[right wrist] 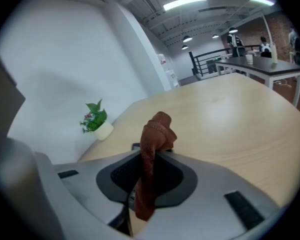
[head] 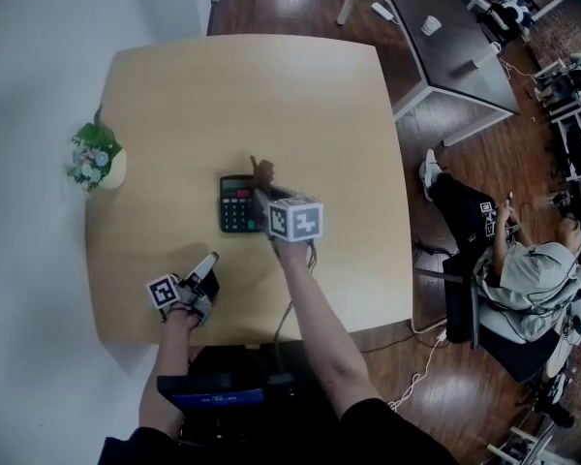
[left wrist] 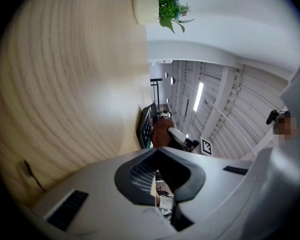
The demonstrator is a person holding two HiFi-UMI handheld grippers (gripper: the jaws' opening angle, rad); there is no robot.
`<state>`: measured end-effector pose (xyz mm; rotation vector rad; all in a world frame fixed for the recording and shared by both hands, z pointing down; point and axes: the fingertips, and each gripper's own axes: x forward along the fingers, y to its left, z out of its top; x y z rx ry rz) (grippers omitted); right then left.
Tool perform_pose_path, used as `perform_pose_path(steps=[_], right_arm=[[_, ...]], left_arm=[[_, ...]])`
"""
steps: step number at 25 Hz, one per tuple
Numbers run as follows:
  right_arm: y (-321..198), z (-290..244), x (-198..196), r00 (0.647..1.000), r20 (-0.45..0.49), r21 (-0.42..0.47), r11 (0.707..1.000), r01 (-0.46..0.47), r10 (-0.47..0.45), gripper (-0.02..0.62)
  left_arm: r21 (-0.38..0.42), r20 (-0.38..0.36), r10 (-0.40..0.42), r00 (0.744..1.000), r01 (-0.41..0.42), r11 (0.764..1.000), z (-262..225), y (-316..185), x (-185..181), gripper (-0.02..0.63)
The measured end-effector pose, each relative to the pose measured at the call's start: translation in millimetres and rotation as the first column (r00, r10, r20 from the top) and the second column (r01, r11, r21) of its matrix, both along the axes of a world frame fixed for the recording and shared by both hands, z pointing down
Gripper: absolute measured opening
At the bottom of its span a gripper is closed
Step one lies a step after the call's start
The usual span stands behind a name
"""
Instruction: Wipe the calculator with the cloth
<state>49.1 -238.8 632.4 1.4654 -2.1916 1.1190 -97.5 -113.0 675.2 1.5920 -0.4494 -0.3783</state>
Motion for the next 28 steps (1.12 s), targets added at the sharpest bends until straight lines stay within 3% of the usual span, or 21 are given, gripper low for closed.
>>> perform_pose_path(steps=[3, 6, 9, 17, 21, 23, 25, 26, 28], right_arm=[[-8.4, -8.1, -69.3, 0.987, 0.102, 0.038, 0.992, 0.121, -0.125, 0.067], [-12.3, 10.8, -93.1, 0.982, 0.095, -0.016, 0.986, 0.167, -0.165, 0.067], [-9.8, 28.3, -65.8, 0.992, 0.060, -0.070, 0.991, 0.118, -0.114, 0.067], [2.9, 39.0, 35.3, 1.000, 0.003, -0.110, 0.994, -0.012, 0.013, 0.067], [9.5, 39.5, 79.6, 0.984, -0.181, -0.114, 0.993, -0.026, 0.005, 0.067], [1.8, 22.0, 83.9, 0.953, -0.301, -0.057, 0.998, 0.031, -0.047, 0.067], [-16.5, -5.2, 57.4, 0.902, -0.404, 0.034, 0.983, 0.183, -0.154, 0.067], [-25.5, -16.2, 35.5, 0.856, -0.466, 0.067, 0.956, 0.285, -0.222, 0.067], [-35.3, -20.4, -10.5, 0.716, -0.598, 0.066, 0.869, 0.491, -0.360, 0.067]], left_arm=[[-0.004, -0.007, -0.011, 1.000, 0.011, 1.000, -1.2, 0.5, -1.1, -0.006], [-0.005, -0.002, -0.018, 1.000, 0.018, 1.000, -1.1, 1.8, 0.0, -0.006], [-0.006, 0.006, -0.015, 1.000, 0.015, 1.000, 1.5, 2.5, 0.9, -0.006], [-0.004, 0.006, -0.018, 1.000, 0.018, 1.000, 1.8, 1.3, -1.4, -0.006], [0.000, 0.002, -0.014, 1.000, 0.014, 1.000, 3.0, 1.4, -0.4, -0.006], [0.006, -0.001, -0.015, 1.000, 0.015, 1.000, 1.9, 0.0, 0.0, -0.006], [0.006, -0.010, -0.023, 1.000, 0.023, 1.000, -0.6, -1.2, 0.0, -0.006], [0.007, -0.013, -0.027, 1.000, 0.027, 1.000, -1.6, -1.6, -0.5, -0.006], [0.011, -0.019, -0.036, 0.999, 0.036, 0.999, -2.4, -1.4, -1.1, -0.006]])
